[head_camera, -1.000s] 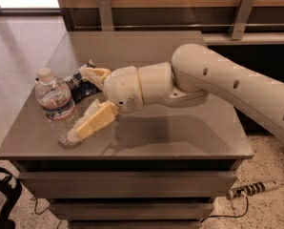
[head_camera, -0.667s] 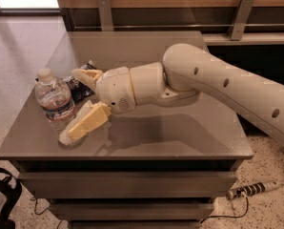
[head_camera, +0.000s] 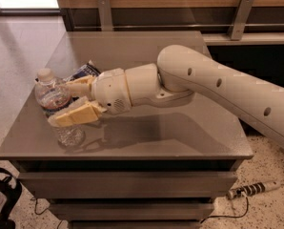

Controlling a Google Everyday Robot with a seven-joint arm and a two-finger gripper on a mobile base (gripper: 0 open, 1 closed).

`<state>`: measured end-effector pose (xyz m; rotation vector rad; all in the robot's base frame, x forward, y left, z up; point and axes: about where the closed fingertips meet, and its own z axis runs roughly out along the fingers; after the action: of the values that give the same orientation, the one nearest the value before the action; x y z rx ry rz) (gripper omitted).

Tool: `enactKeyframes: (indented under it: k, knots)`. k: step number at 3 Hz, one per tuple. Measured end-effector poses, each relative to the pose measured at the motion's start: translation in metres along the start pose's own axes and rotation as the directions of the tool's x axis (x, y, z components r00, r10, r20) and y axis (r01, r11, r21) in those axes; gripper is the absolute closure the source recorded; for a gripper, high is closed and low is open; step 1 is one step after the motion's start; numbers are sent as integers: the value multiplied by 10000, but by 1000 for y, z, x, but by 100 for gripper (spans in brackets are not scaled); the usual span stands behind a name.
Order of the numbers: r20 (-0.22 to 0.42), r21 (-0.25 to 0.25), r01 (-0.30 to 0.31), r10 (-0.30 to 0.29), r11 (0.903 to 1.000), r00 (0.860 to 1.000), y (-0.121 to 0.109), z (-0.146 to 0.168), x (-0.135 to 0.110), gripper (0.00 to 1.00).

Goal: Knock water bottle over

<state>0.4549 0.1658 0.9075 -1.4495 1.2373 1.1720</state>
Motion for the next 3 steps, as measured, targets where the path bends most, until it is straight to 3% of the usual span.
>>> enactKeyframes:
  k: [2, 3]
  knots:
    - [-7, -79, 43, -43, 10000, 10000, 2, 4, -2, 87]
    - [-10, -116, 64, -64, 9999, 10000, 4, 5, -3, 100]
